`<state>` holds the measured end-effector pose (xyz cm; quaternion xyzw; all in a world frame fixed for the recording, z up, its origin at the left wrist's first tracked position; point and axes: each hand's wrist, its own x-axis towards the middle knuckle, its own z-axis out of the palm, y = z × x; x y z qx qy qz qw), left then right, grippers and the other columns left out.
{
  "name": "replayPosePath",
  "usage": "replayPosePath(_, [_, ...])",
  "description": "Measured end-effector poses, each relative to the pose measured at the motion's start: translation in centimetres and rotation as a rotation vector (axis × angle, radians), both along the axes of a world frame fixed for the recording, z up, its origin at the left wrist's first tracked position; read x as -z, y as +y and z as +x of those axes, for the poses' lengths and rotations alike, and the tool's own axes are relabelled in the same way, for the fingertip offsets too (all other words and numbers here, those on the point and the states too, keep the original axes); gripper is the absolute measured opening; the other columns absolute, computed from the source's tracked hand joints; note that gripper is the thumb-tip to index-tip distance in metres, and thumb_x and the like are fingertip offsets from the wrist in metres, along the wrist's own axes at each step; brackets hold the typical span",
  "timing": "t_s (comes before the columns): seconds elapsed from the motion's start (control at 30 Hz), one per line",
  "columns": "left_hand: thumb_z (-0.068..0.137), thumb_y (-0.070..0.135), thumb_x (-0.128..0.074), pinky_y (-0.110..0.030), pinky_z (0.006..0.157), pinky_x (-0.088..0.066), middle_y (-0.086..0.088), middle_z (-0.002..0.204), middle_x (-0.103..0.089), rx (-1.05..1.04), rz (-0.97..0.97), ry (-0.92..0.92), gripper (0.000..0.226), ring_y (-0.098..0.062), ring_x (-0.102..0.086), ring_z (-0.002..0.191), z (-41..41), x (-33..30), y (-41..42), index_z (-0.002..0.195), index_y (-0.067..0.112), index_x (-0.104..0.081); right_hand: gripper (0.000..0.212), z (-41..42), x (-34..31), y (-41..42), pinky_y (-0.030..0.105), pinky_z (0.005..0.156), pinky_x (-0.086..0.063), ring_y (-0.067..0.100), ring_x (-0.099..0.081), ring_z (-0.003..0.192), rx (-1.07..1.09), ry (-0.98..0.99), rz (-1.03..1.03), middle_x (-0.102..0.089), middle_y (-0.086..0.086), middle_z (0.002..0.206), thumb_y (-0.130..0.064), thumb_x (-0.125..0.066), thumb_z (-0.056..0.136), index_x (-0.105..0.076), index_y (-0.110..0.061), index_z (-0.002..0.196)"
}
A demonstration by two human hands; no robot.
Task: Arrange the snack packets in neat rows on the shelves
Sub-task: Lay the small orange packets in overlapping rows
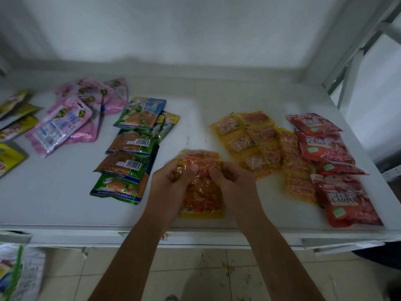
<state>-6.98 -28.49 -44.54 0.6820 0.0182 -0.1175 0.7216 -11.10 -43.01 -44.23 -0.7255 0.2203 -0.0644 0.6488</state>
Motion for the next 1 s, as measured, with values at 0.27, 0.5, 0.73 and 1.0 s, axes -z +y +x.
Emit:
replayPosePath(0.27, [0.099, 0.012, -0.068, -0.054, 0.088, -0.063, -0.008, 0.103, -0.080, 0.046, 0.057, -0.036, 0.017, -0.029, -0.078, 0.097, -0.1, 1.1, -0.1, 0.114, 0.014, -0.076, 0.008, -0.2, 0.5, -0.1, 0.056, 0.082, -0.062, 0.029, -0.075, 0.087, -0.027, -0.012, -0.029, -0.078, 0.007, 0.086, -0.017, -0.071, 0.095, -0.079, -0.018, 0.091])
replayPosePath(0.5, [0.100, 0.018, -0.067, -0.045, 0.085, -0.064, -0.003, 0.098, -0.081, 0.068, 0.099, -0.079, 0.014, -0.022, -0.078, 0.094, -0.1, 1.0, 0.1, 0.107, 0.018, -0.078, 0.031, -0.3, -0.6, -0.6, 0.057, 0.089, -0.059, 0.042, -0.070, 0.096, -0.030, 0.032, 0.082, -0.072, 0.025, 0.094, -0.033, -0.075, 0.095, -0.076, -0.003, 0.087])
replayPosePath(0.73, [0.101, 0.010, -0.062, -0.037, 0.071, -0.065, -0.015, 0.093, -0.080, 0.092, -0.064, 0.011, 0.018, -0.028, -0.078, 0.086, -0.1, -0.2, 0.0, 0.097, 0.005, -0.079, 0.024, 0.9, -1.0, -0.9, 0.042, 0.088, -0.063, 0.012, -0.075, 0.087, -0.020, 0.114, 0.080, -0.078, -0.005, 0.091, -0.047, -0.066, 0.099, -0.078, -0.028, 0.108])
replayPosePath(1.0, [0.102, 0.011, -0.064, -0.059, 0.088, -0.062, -0.020, 0.101, -0.078, 0.045, -0.076, 0.099, 0.015, -0.041, -0.076, 0.098, 2.7, -0.4, -0.5, 0.106, 0.008, -0.078, 0.028, 0.9, -0.6, 0.3, 0.050, 0.087, -0.061, 0.016, -0.072, 0.087, -0.005, 0.080, -0.047, -0.075, -0.006, 0.086, -0.055, -0.064, 0.096, -0.075, -0.030, 0.093])
